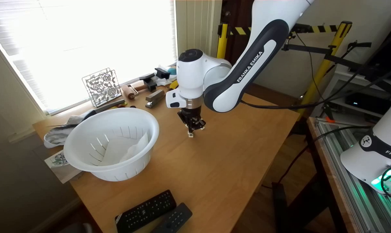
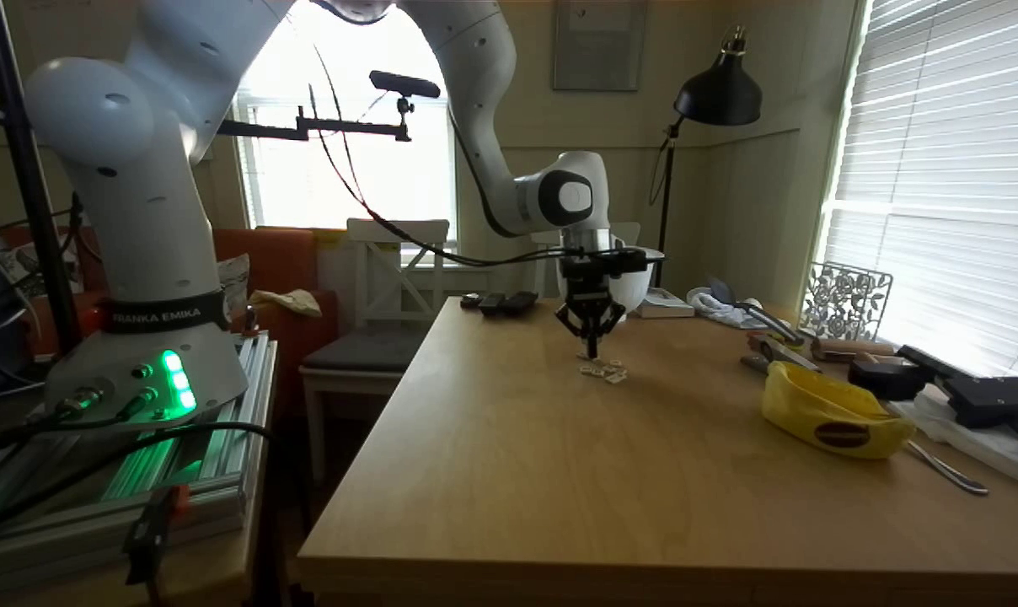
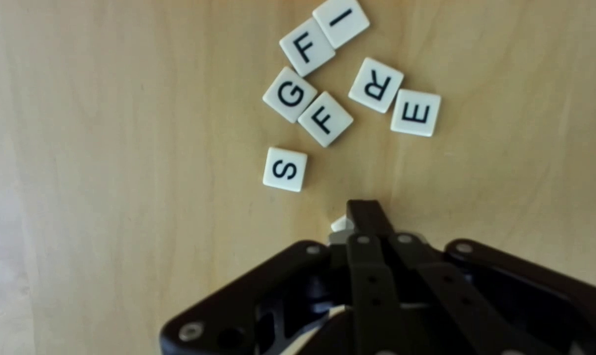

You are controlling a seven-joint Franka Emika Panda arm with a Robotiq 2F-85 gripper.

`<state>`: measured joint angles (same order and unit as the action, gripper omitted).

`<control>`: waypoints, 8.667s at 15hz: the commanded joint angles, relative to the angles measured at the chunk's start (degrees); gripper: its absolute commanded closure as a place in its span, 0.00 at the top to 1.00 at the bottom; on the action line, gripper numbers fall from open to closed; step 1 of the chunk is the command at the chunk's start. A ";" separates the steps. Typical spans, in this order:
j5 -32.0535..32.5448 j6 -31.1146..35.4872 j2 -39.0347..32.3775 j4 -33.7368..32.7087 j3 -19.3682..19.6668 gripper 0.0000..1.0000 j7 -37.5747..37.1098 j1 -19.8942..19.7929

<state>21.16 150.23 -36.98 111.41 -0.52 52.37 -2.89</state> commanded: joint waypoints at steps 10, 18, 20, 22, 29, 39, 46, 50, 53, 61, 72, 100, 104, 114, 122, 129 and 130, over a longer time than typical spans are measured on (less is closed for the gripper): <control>2.03 6.70 5.28 8.03 2.74 0.00 -8.12 1.08; 1.75 9.34 8.60 11.79 4.52 0.00 -15.14 1.81; 0.62 8.87 9.26 12.35 4.04 0.00 -17.88 1.10; -1.04 8.34 9.62 12.81 3.05 0.00 -20.51 -0.15; -10.37 9.60 9.03 14.62 -0.82 0.00 -27.72 -5.72; -14.56 14.78 8.64 16.41 0.10 0.00 -36.25 -7.49; -14.68 16.72 7.43 16.13 0.16 0.00 -37.04 -8.75; -14.09 18.53 6.82 15.85 0.68 0.00 -37.11 -8.98; -14.09 19.26 6.62 15.67 0.26 0.00 -36.67 -9.47; -14.20 19.33 5.05 14.15 -1.35 0.00 -35.39 -10.36; -15.44 17.63 1.08 9.97 -10.02 0.00 -27.16 -18.00; -28.90 3.74 -1.29 2.57 -12.18 0.00 -28.04 -18.84; -30.02 3.20 -1.49 2.12 -12.03 0.00 -28.28 -18.67; -32.17 1.50 -2.09 0.65 -11.84 0.00 -29.09 -18.55; -33.45 -0.42 -2.54 -0.63 -11.43 0.00 -29.72 -18.12; -34.89 -2.07 -2.97 -1.73 -11.26 0.00 -30.54 -17.82; -35.12 -2.19 -3.03 -1.84 -11.25 0.00 -30.68 -17.76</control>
<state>-11.69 149.73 -38.03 111.66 -12.63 22.09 -21.82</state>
